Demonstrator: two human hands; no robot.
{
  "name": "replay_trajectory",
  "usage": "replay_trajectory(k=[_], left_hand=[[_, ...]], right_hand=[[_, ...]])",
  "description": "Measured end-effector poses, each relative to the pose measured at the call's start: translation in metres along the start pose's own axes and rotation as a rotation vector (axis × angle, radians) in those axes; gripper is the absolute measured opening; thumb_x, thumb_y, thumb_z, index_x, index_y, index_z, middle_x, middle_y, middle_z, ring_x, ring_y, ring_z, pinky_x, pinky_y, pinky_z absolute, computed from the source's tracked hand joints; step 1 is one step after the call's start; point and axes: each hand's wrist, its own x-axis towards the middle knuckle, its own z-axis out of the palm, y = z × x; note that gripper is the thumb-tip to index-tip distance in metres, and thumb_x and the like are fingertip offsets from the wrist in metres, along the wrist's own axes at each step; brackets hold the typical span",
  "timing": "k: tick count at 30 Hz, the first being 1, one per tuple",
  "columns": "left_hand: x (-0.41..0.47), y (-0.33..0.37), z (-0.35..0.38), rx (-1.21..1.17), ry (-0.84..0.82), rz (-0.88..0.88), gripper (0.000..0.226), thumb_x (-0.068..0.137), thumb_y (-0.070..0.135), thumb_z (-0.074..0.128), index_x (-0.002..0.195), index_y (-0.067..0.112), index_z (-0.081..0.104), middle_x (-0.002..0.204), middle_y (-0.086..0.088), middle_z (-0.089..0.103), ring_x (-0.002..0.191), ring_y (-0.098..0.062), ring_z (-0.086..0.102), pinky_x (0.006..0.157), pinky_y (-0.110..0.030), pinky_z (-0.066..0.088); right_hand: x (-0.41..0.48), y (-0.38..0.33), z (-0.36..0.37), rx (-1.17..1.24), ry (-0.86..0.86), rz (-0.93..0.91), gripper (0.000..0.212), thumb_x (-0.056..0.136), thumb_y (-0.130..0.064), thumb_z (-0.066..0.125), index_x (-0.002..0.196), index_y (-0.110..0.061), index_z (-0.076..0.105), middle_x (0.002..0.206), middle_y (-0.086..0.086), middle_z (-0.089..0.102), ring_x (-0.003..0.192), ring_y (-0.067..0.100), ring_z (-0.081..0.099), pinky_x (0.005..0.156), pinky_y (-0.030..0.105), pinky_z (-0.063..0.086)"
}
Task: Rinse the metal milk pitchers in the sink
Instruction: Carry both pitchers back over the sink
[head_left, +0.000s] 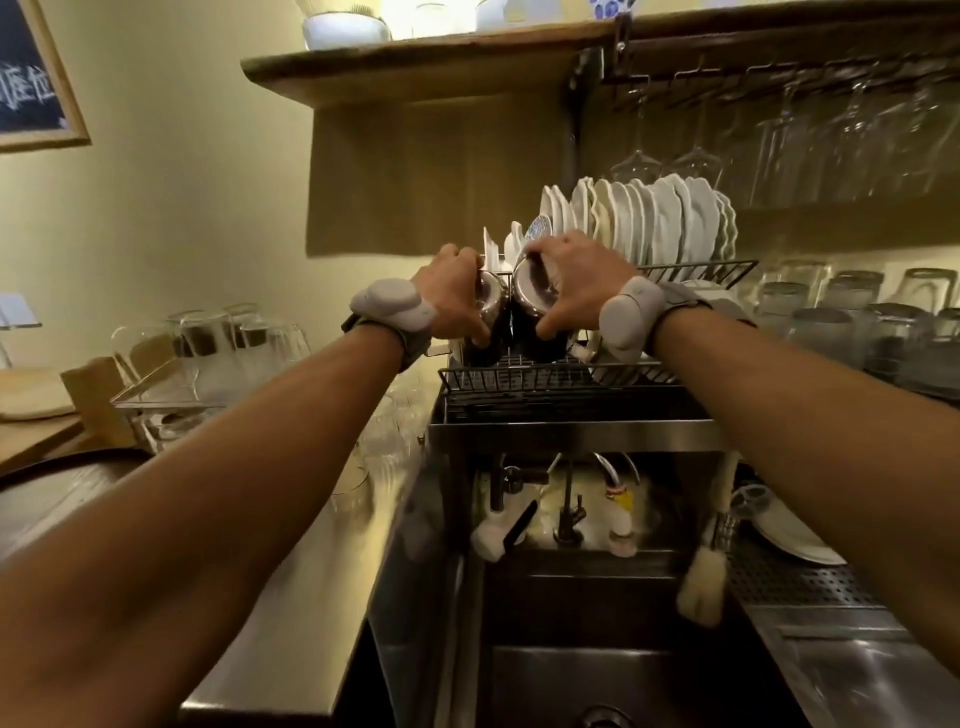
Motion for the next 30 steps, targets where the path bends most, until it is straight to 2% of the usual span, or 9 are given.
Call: replay_trajectory(k=[4, 7, 9, 12, 19, 22, 24, 27, 30], left_hand=[[0.004, -0.010, 0.013, -0.006, -0.014, 0.011, 0.075, 0.049, 0.027, 0.090, 0.112, 0.013, 0.053, 0.117, -0.007, 0.046, 0.094, -0.024, 0.053, 0.083, -0.036, 0.054], [0.009, -0.015, 0.026, -0.023, -0.026, 0.026, 0.073, 0.050, 0.030, 0.090, 0.112, 0.014, 0.053, 0.115, -0.006, 0.044, 0.091, -0.022, 0.052, 0.076, -0.027, 0.047], [0.010, -0.020, 0.035, -0.034, -0.034, 0.020, 0.074, 0.051, 0.033, 0.089, 0.113, 0.013, 0.052, 0.119, -0.008, 0.044, 0.092, -0.021, 0.051, 0.078, -0.027, 0.046], [0.010, -0.026, 0.046, -0.075, -0.026, -0.018, 0.078, 0.053, 0.039, 0.088, 0.116, 0.012, 0.052, 0.124, -0.010, 0.044, 0.098, -0.024, 0.052, 0.084, -0.030, 0.048], [0.014, -0.035, 0.062, -0.110, -0.031, -0.065, 0.083, 0.054, 0.048, 0.085, 0.121, 0.014, 0.049, 0.125, -0.010, 0.044, 0.097, -0.019, 0.048, 0.084, -0.026, 0.043], [0.016, -0.032, 0.066, -0.099, -0.066, -0.064, 0.080, 0.058, 0.051, 0.083, 0.120, 0.013, 0.050, 0.125, -0.012, 0.044, 0.103, -0.026, 0.052, 0.089, -0.034, 0.046], [0.018, -0.028, 0.065, -0.117, -0.085, -0.046, 0.077, 0.061, 0.052, 0.080, 0.120, 0.014, 0.051, 0.124, -0.012, 0.047, 0.105, -0.028, 0.052, 0.088, -0.034, 0.044], [0.019, -0.023, 0.064, -0.168, -0.091, -0.025, 0.080, 0.065, 0.045, 0.081, 0.131, 0.015, 0.046, 0.125, -0.013, 0.052, 0.110, -0.028, 0.051, 0.085, -0.029, 0.038], [0.015, -0.022, 0.064, -0.171, -0.081, -0.032, 0.087, 0.068, 0.038, 0.081, 0.139, 0.011, 0.038, 0.136, -0.013, 0.050, 0.122, -0.029, 0.048, 0.094, -0.030, 0.038]], right_hand=[[0.001, 0.003, 0.009, 0.048, -0.051, 0.001, 0.100, 0.054, -0.022, 0.087, 0.139, -0.019, 0.035, 0.130, 0.006, 0.045, 0.115, 0.026, 0.048, 0.089, 0.032, 0.044], [0.001, 0.006, 0.014, 0.045, -0.060, -0.012, 0.096, 0.053, -0.019, 0.088, 0.136, -0.015, 0.040, 0.133, 0.007, 0.039, 0.115, 0.026, 0.048, 0.090, 0.033, 0.047], [0.001, 0.009, 0.020, 0.041, -0.044, -0.013, 0.086, 0.054, -0.020, 0.089, 0.128, -0.013, 0.047, 0.135, 0.007, 0.035, 0.116, 0.026, 0.048, 0.094, 0.033, 0.048], [0.000, 0.013, 0.033, 0.050, 0.009, -0.015, 0.068, 0.055, -0.022, 0.089, 0.114, -0.013, 0.056, 0.135, 0.007, 0.029, 0.118, 0.028, 0.047, 0.098, 0.027, 0.041], [-0.008, 0.021, 0.061, 0.004, 0.081, -0.090, 0.041, 0.066, -0.030, 0.084, 0.095, -0.010, 0.063, 0.155, 0.006, 0.009, 0.126, 0.031, 0.045, 0.101, 0.035, 0.039], [-0.009, 0.024, 0.061, 0.013, 0.102, -0.115, 0.026, 0.073, -0.036, 0.078, 0.081, -0.016, 0.064, 0.158, 0.001, 0.008, 0.134, 0.026, 0.038, 0.103, 0.036, 0.037], [-0.009, 0.024, 0.059, 0.008, 0.103, -0.100, 0.022, 0.075, -0.038, 0.075, 0.073, -0.020, 0.063, 0.159, -0.002, 0.010, 0.134, 0.023, 0.039, 0.101, 0.036, 0.039], [-0.012, 0.024, 0.056, 0.016, 0.105, -0.076, 0.022, 0.075, -0.040, 0.074, 0.076, -0.019, 0.067, 0.159, -0.002, 0.013, 0.133, 0.023, 0.041, 0.100, 0.036, 0.039], [-0.013, 0.025, 0.055, 0.024, 0.115, -0.070, 0.021, 0.076, -0.040, 0.072, 0.084, -0.021, 0.070, 0.158, -0.001, 0.015, 0.132, 0.025, 0.041, 0.099, 0.038, 0.040]])
